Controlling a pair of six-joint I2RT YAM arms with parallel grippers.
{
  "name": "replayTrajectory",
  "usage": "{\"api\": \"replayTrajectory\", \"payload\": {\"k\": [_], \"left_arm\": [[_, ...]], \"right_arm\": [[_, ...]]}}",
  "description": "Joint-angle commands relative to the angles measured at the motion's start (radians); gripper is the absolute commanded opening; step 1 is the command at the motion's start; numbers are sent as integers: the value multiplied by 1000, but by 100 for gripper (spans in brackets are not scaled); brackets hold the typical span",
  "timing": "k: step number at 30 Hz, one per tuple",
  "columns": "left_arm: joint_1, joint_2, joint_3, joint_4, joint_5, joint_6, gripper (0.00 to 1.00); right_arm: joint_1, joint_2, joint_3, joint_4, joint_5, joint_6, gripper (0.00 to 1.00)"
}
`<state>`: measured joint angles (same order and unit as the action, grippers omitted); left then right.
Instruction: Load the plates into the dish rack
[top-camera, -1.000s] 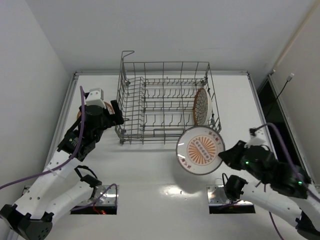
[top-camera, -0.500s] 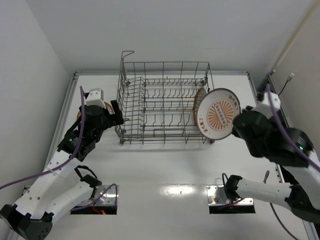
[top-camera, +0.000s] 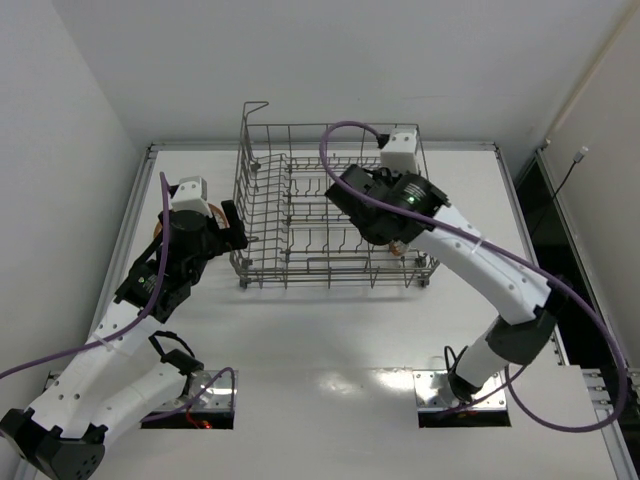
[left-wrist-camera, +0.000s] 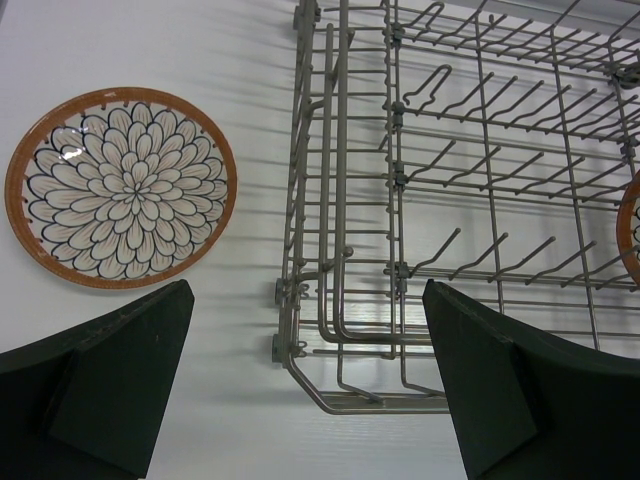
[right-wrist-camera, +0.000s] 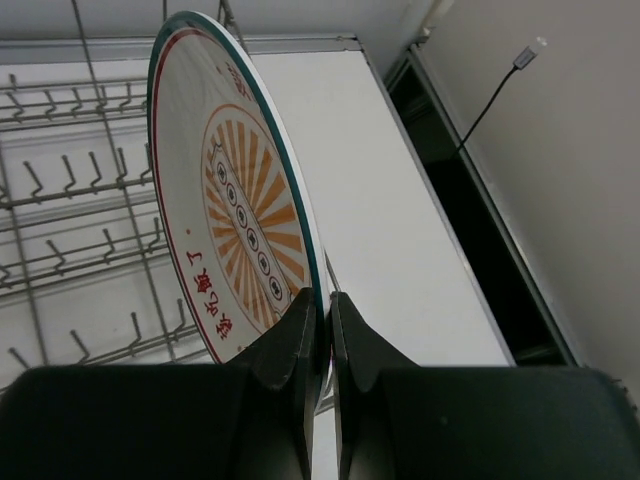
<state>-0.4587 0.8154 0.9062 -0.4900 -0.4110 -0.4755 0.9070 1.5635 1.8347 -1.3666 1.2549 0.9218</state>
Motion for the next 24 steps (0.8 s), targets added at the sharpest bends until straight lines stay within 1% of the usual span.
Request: {"api": "replayTrajectory", "payload": {"k": [1, 7, 11, 13, 14, 16, 17, 20, 21, 24], "left_arm": [[-8, -5, 42, 7, 1, 0, 100], [-8, -5, 42, 7, 1, 0, 100], [-8, 4, 42, 7, 1, 0, 100], [-8, 4, 42, 7, 1, 0, 100], [-8, 4, 42, 7, 1, 0, 100], [-8, 4, 42, 7, 1, 0, 100], [-8, 4, 42, 7, 1, 0, 100], [-8, 4, 42, 7, 1, 0, 100], [-8, 4, 42, 7, 1, 0, 100], [-8, 4, 42, 7, 1, 0, 100]], "right_arm": [[-20, 53, 46, -35, 140, -26, 0], [-51, 168, 0, -35, 192, -23, 0], [-71, 194, -35, 9, 192, -47, 0], [-82, 194, -101, 119, 192, -105, 0], [-94, 194, -123, 203, 175, -168, 0], [-105, 175, -196, 298, 140, -231, 0], [-114, 175, -221, 381, 111, -285, 0], [-134, 121, -311, 486, 45, -351, 0], [-134, 109, -352, 550, 29, -368, 0], [-145, 86, -379, 581, 20, -370, 0]]}}
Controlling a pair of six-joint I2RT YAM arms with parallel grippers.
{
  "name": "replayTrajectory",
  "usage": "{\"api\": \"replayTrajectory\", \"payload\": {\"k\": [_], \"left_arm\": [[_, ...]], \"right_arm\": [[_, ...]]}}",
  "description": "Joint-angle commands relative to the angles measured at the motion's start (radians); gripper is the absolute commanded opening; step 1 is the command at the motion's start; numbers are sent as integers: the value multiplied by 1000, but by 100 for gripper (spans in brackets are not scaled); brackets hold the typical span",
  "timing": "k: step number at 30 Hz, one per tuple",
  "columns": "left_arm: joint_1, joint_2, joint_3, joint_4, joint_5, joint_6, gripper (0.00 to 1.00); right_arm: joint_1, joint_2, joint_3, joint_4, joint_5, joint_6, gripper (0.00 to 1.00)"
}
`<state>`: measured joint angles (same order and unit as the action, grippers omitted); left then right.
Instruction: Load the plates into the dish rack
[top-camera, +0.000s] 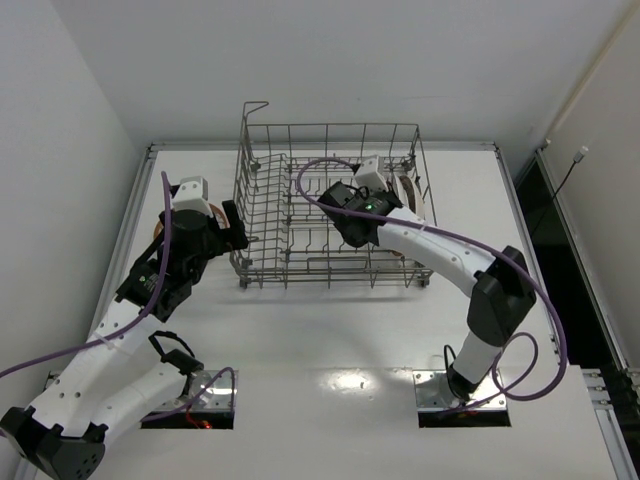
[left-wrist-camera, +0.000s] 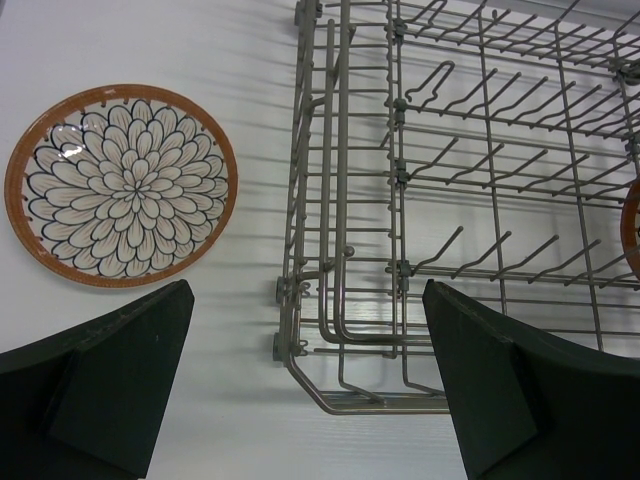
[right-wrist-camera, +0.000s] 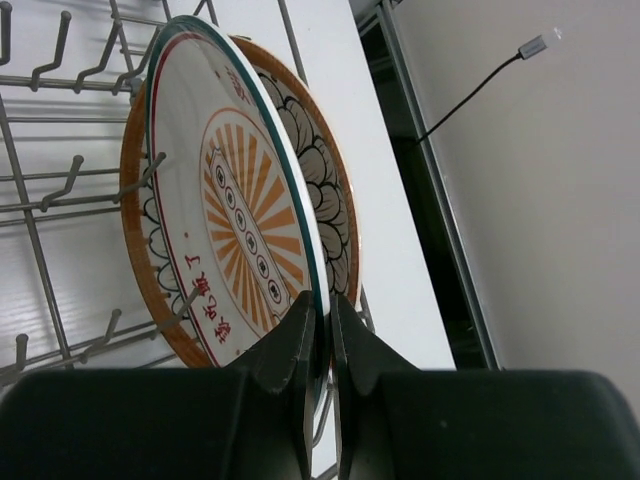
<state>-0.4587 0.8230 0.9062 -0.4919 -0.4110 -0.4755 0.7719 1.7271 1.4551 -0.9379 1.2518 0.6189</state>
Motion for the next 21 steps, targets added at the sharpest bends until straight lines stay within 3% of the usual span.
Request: {"api": "replayTrajectory", "payload": {"k": [1, 13, 21], "left_arm": [[-8, -4, 42, 9, 1, 0, 100], [-8, 5, 42, 9, 11, 0, 100], [-8, 5, 42, 9, 11, 0, 100]], "right_arm": [[-10, -78, 1, 134, 23, -67, 0], [-19, -100, 206, 71, 67, -125, 0], [-19, -90, 107, 103, 37, -107, 0]]}}
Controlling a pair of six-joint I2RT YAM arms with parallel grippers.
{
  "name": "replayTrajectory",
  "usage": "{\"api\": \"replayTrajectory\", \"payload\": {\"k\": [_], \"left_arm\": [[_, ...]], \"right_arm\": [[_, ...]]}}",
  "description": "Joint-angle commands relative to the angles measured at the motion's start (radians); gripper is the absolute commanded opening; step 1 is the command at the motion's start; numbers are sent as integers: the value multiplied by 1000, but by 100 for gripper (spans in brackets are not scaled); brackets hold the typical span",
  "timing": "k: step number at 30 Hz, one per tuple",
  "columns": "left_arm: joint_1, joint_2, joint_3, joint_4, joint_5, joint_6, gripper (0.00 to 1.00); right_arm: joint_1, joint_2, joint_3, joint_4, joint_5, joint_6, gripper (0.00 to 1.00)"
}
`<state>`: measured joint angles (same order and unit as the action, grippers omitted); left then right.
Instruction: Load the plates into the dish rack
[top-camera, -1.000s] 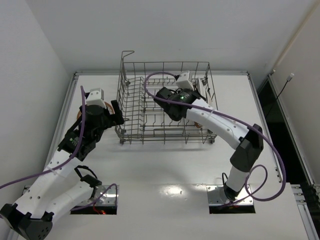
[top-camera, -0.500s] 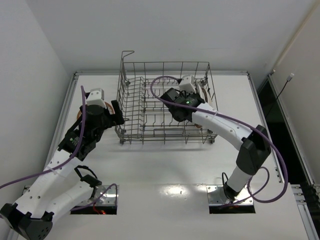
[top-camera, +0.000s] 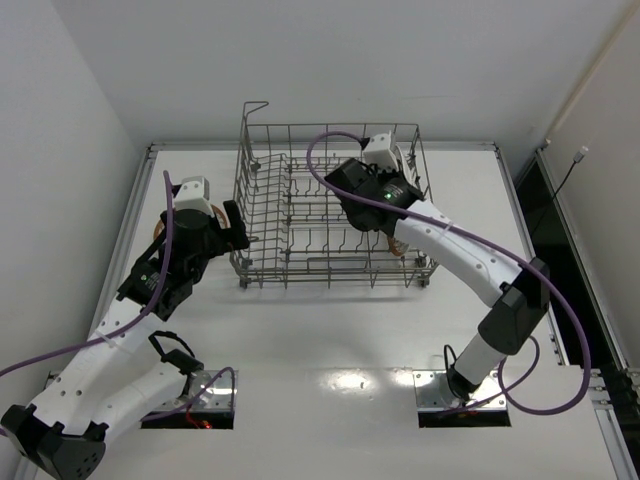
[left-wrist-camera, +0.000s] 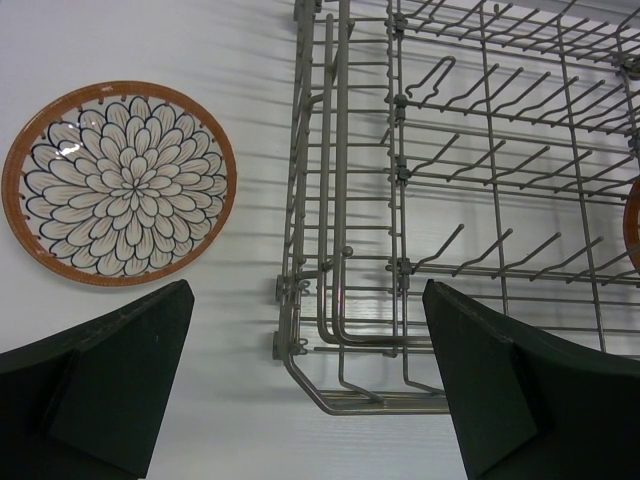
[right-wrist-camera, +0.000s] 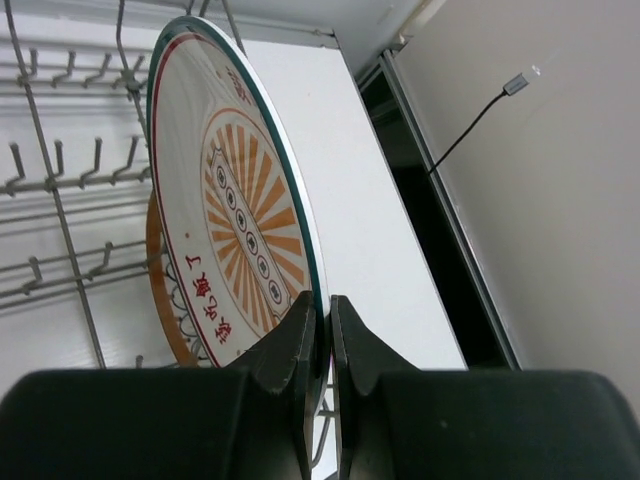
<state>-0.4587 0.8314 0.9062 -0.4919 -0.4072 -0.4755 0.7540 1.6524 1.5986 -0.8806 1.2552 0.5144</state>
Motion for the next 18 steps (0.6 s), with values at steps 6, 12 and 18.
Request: {"api": "replayTrajectory", "payload": {"k": [6, 12, 18], "left_arm": [[-8, -3, 42, 9, 7, 0, 100], [-8, -3, 42, 9, 7, 0, 100], [-8, -3, 42, 9, 7, 0, 100]], "right_arm": [[-1, -16, -115, 80, -4, 18, 0], [8, 4, -137, 115, -25, 18, 0], [8, 62, -158, 85, -56, 85, 0]]}}
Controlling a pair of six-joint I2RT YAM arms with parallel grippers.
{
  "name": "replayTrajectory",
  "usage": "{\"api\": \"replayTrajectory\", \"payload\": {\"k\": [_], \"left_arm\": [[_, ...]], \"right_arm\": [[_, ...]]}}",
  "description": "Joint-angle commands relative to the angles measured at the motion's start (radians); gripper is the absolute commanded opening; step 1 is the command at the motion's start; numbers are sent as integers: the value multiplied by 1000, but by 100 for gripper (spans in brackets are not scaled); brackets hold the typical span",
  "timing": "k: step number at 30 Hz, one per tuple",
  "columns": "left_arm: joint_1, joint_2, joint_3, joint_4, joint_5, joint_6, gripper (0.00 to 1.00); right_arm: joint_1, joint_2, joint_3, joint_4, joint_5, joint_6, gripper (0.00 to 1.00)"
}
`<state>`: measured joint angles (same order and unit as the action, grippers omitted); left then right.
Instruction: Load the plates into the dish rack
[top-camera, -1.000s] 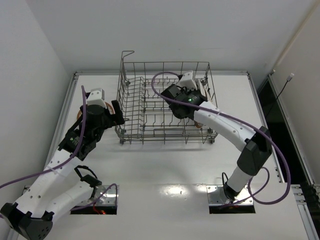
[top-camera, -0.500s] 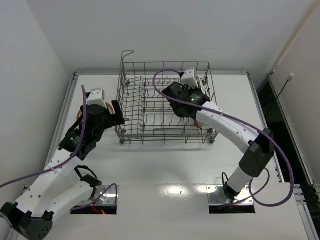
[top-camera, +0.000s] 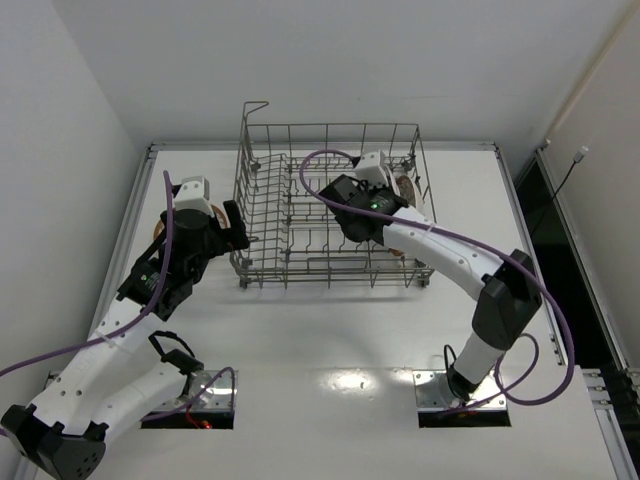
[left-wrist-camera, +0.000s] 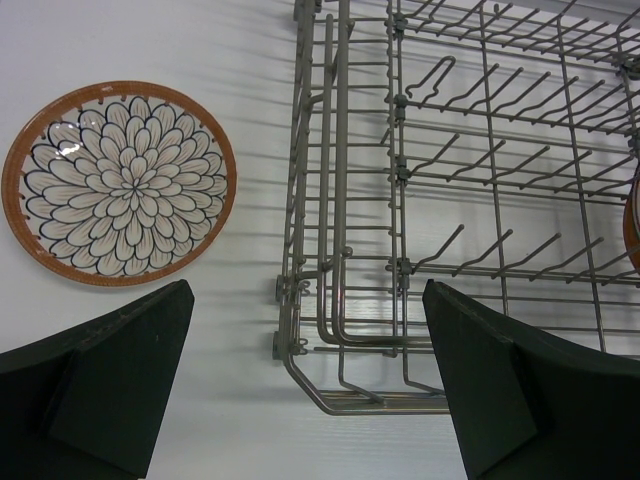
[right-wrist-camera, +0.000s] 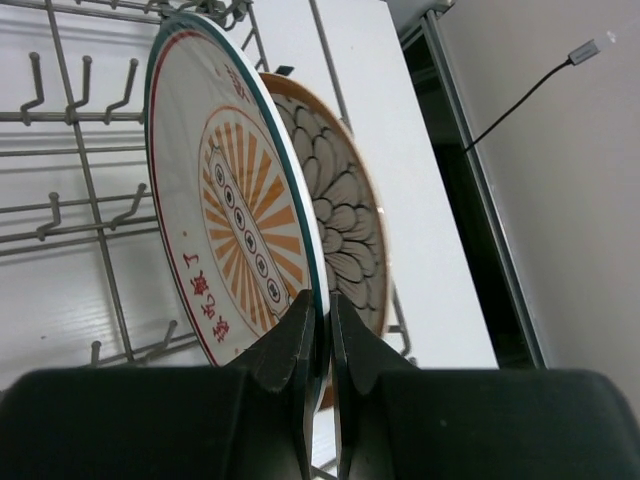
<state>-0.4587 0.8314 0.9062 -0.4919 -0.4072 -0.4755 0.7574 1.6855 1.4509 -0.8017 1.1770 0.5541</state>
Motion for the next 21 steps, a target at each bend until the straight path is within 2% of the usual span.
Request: {"api": "replayTrajectory", "payload": {"k": [1, 9, 11, 14, 15, 16, 19, 20, 21], "left_arm": [[-8, -3, 42, 9, 7, 0, 100], [-8, -3, 42, 9, 7, 0, 100], [-8, -3, 42, 9, 7, 0, 100], [-8, -3, 42, 9, 7, 0, 100], [-8, -3, 42, 9, 7, 0, 100], [-8, -3, 42, 9, 7, 0, 100], [-8, -12, 51, 9, -2, 0, 100], [-8, -12, 51, 9, -14, 0, 100], [-8, -12, 51, 9, -15, 0, 100]], "right_arm": [[5, 29, -20, 6, 23, 56, 0], [5, 118, -40, -16, -57, 133, 0], [5, 118, -40, -16, -82, 142, 6], [5, 118, -40, -16, -92, 142, 9], [-4, 106, -40, -16, -93, 142, 11], [-4, 106, -40, -25, -93, 142, 20], [-4, 71, -17, -51, -93, 142, 29], [-4, 60, -8, -51, -93, 142, 36], [-4, 46, 8, -62, -93, 142, 40]]}}
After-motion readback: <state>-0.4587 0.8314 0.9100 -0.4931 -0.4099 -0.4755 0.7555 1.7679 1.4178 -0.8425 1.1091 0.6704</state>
